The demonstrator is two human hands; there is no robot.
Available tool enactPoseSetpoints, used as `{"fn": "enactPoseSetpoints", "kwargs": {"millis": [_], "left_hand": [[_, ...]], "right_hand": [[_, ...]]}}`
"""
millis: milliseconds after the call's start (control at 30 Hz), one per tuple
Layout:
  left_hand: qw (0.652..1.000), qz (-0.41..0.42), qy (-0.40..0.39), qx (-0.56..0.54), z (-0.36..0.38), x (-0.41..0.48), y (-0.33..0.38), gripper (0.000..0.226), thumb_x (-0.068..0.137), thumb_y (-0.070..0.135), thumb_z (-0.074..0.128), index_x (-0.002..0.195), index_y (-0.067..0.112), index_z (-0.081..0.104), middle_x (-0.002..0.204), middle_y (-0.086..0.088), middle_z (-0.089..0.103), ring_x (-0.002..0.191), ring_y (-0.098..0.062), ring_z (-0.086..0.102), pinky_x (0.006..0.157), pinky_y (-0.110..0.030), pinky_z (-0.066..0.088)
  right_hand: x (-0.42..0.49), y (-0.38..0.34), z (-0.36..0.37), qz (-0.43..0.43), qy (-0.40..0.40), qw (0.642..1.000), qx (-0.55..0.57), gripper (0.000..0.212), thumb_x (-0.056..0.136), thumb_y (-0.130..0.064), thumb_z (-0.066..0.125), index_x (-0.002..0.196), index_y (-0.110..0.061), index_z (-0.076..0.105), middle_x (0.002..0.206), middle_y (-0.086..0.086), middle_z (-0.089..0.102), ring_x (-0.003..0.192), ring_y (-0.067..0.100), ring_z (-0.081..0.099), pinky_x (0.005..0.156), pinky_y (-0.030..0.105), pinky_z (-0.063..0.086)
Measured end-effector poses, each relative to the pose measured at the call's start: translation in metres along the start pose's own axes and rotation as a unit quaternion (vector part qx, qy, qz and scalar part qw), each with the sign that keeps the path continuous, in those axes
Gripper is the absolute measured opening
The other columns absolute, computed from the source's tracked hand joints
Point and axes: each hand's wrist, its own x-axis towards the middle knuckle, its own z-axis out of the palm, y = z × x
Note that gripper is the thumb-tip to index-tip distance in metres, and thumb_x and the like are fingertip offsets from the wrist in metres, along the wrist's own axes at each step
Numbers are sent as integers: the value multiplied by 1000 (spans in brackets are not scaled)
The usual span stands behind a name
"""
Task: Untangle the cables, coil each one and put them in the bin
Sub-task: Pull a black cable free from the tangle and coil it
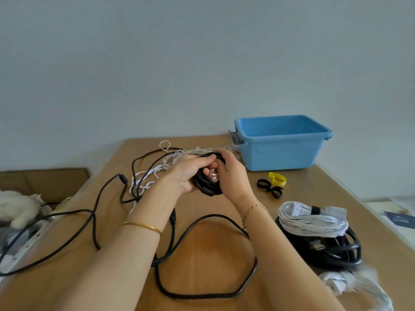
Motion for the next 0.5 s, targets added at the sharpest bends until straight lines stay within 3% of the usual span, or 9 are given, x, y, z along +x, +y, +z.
{"fn": "enactPoseSetpoints", "kwargs": {"millis": [100, 167, 267, 400, 500], "left_hand": [[1000, -13, 17, 22, -2, 6, -5, 26, 90, 31, 63, 75, 12, 55, 49, 3, 43, 37, -8, 38, 42, -20, 40], [998, -11, 66, 16, 0, 10, -7, 36, 87, 47, 63, 72, 15, 54, 45, 4, 39, 37, -10, 33, 43, -22, 36], [989, 23, 141, 26, 9, 14, -11, 30, 90, 37, 64, 72, 14, 55, 42, 3, 39, 34, -11, 28, 39, -20, 32], [987, 46, 153, 22, 15, 17, -15, 21, 91, 26, 62, 74, 14, 58, 38, 3, 44, 32, -10, 28, 39, -19, 31], [988, 55, 139, 22, 14, 21, -19, 17, 92, 23, 60, 78, 14, 61, 43, 1, 47, 35, -12, 32, 41, -19, 32]], "right_hand": [[-3, -1, 4, -8, -6, 1000, 2, 22, 100, -7, 37, 113, -17, 52, 88, -10, 55, 78, -12, 59, 63, 1, 40], [0, 1, 9, -29, 0, 999, -32, 23, 100, -11, 37, 116, -18, 52, 99, -3, 60, 92, -4, 59, 77, 11, 46], [5, 9, 10, -30, -8, 999, -40, 29, 100, -15, 38, 124, -20, 53, 115, -1, 60, 108, 12, 54, 94, 32, 46], [5, 14, 2, -10, -35, 999, 7, 35, 97, -11, 40, 130, -18, 50, 122, -1, 59, 114, 13, 52, 101, 36, 44], [3, 17, -5, 47, -67, 991, 107, 40, 92, -14, 43, 130, -20, 51, 122, -2, 59, 111, 12, 56, 96, 32, 46]]}}
